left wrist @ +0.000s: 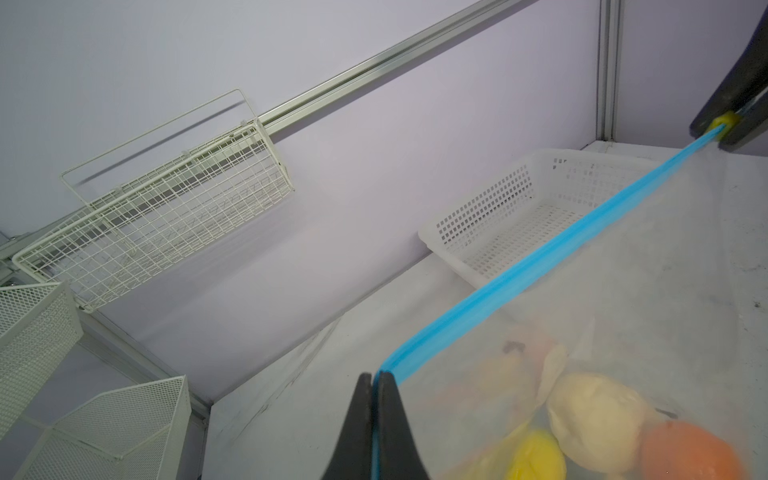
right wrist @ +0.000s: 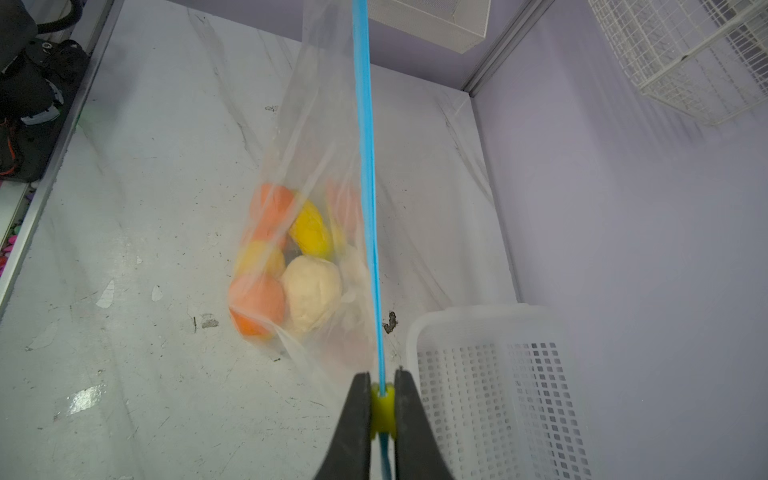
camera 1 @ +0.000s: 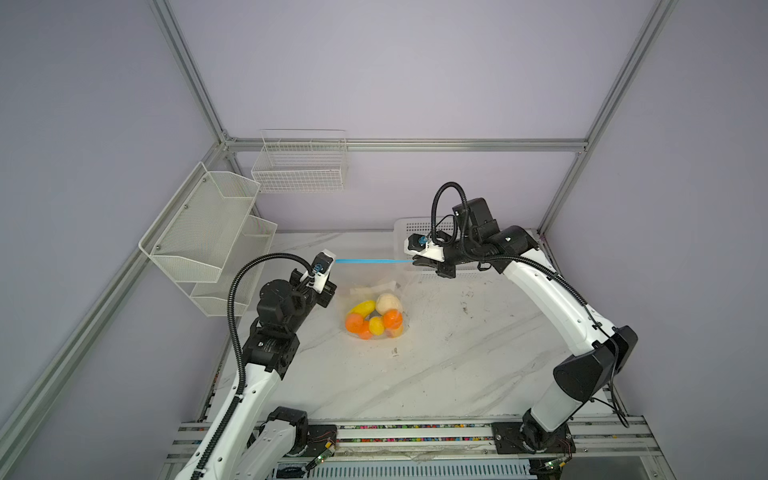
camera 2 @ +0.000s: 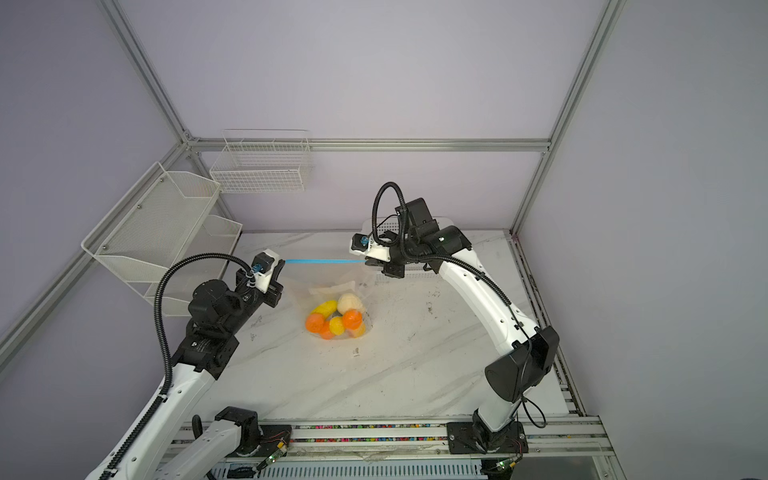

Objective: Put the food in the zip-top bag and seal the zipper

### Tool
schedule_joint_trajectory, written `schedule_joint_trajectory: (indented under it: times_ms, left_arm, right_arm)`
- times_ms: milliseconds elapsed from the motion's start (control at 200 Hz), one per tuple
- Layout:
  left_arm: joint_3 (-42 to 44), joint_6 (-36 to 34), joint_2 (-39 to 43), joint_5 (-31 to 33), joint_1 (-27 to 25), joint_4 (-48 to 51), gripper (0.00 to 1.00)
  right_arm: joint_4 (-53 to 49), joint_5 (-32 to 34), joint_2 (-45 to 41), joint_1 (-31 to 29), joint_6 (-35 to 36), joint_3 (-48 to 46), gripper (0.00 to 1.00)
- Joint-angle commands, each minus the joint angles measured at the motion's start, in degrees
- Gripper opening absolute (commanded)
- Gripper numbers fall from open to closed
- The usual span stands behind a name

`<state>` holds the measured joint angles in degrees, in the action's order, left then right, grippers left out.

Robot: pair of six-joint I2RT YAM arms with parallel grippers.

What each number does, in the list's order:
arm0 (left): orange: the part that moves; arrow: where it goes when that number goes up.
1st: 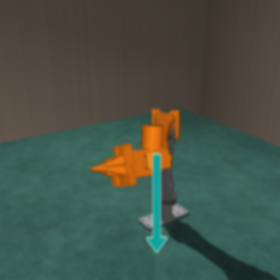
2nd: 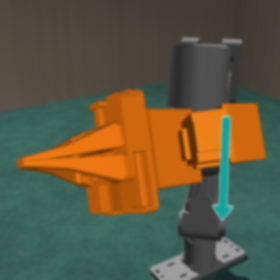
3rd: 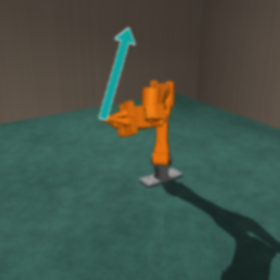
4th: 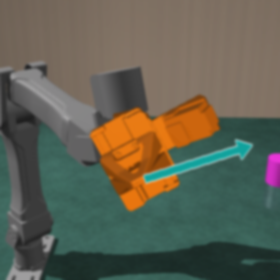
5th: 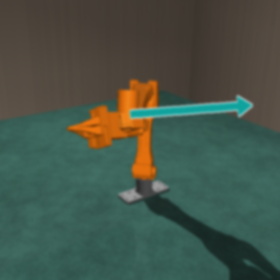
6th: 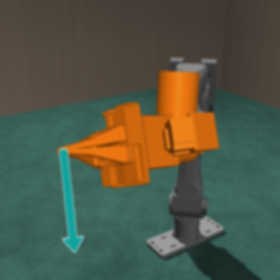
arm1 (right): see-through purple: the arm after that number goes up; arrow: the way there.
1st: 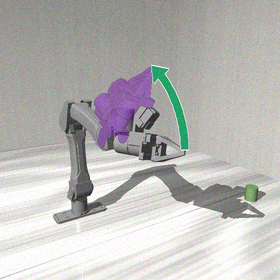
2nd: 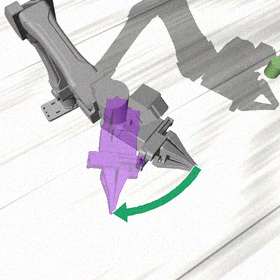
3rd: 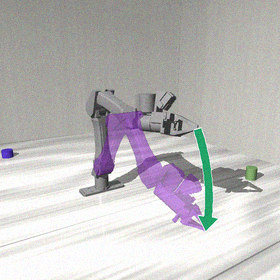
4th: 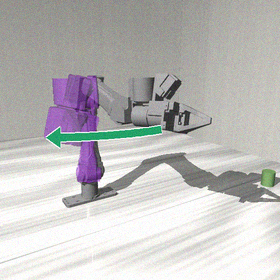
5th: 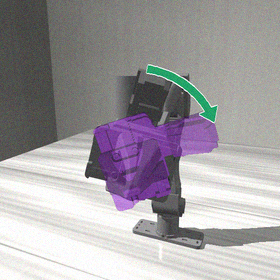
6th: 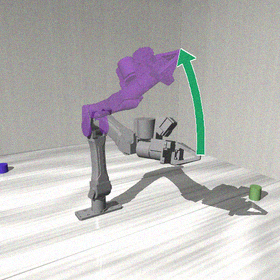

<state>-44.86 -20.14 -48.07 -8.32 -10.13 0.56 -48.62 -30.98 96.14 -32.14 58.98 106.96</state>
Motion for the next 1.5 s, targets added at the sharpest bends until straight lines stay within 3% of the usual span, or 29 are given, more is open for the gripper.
schedule_joint_trajectory:
  times_ms: [0, 480, 770, 1300, 1390, 1495]
  left_arm:
    - [1.35, -0.18, 1.08, 4.16, 1.45, -1.96, 0.0]
    - [2.09, -0.34, 2.25, 4.89, 1.52, -1.24, 0.0]
    - [1.21, 1.72, 1.54, 0.9, 1.52, -2.88, 0.0]
    - [0.82, 2.98, 0.56, -0.74, 1.5, -4.14, 0.0]
    - [0.88, 3.42, 0.5, -0.39, 1.52, -4.37, 0.0]
    - [0.79, 3.65, 0.41, -0.56, 1.52, -4.64, 0.0]
  right_arm:
    - [-0.69, 0.84, -2.45, 1.03, 0.1, -0.53, 0.09]
    - [-0.43, 0.18, -2.36, 1.03, 0.22, -0.44, 0.12]
    - [1.45, -4.03, -0.69, 0.38, -1.98, -0.7, 0.16]
    - [0.09, -4.53, 1.78, 0.06, -1.84, 1.42, 0.17]
    - [0.45, -4.34, 1.69, -0.02, -1.97, 1.67, 0.2]
    - [0.96, -5.12, 1.84, -0.5, -2.35, 1.81, 0.31]
